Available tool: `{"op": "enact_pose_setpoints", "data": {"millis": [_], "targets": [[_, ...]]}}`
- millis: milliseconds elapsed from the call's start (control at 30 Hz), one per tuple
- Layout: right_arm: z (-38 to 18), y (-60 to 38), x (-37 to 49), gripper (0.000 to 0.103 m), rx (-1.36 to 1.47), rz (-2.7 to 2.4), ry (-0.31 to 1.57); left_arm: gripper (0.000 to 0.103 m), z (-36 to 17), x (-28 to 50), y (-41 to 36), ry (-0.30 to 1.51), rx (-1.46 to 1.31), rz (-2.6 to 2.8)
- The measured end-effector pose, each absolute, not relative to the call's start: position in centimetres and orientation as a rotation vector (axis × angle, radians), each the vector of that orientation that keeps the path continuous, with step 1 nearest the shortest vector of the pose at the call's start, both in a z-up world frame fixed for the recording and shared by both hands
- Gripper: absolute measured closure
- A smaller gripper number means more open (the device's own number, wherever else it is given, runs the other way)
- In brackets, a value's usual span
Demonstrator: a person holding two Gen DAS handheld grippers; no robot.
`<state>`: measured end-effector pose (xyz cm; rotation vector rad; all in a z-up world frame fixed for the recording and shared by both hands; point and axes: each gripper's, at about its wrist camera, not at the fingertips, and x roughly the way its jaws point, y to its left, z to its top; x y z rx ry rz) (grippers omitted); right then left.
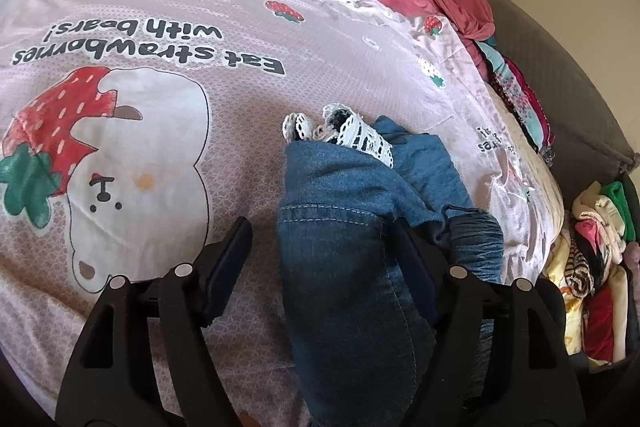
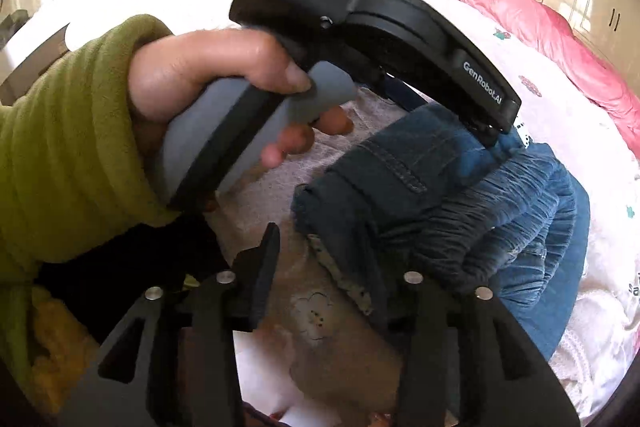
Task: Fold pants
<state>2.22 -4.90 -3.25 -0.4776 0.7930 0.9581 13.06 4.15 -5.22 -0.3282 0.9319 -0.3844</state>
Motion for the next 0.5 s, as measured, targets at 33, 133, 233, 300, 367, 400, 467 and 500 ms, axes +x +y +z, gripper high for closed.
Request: {"op": "enact_pose_setpoints", "data": {"millis": [33,133,233,300,367,400,467,500], "targets": [[-2.8,-5.0,2.2,0.062,-0.464,0.958,0.791,0.037,-5.1,12.9,4.2,0.931,-0.326,-0.381],[-1.3,-5.2,1.3,0.063,-0.417,0.969,0.779,0.032,-4.7,12.5,4.2,0.919,-0.320,-0.370],[0.3,-6.7,1.2,0.060,-0.370,0.966,0.754,0.032,-4.4,12.3,4.4,0.913,-0.324,-0.363],[1.1,-7.7,1.2,0.056,-0.348,0.964,0.742,0.032,-4.2,12.1,4.5,0.910,-0.326,-0.353],[1.6,-8.5,0.2,0.055,-0.341,0.955,0.730,0.032,-3.7,11.7,4.6,0.902,-0.332,-0.350],[1.7,-9.2,-0.3,0.055,-0.339,0.949,0.721,0.031,-3.5,11.5,4.6,0.896,-0.333,-0.348],[1.8,-10.4,-0.2,0.051,-0.327,0.938,0.704,0.031,-2.8,10.9,4.5,0.884,-0.323,-0.342],[2.2,-10.8,-0.3,0.048,-0.323,0.931,0.694,0.031,-2.4,10.6,4.5,0.874,-0.319,-0.340]]}}
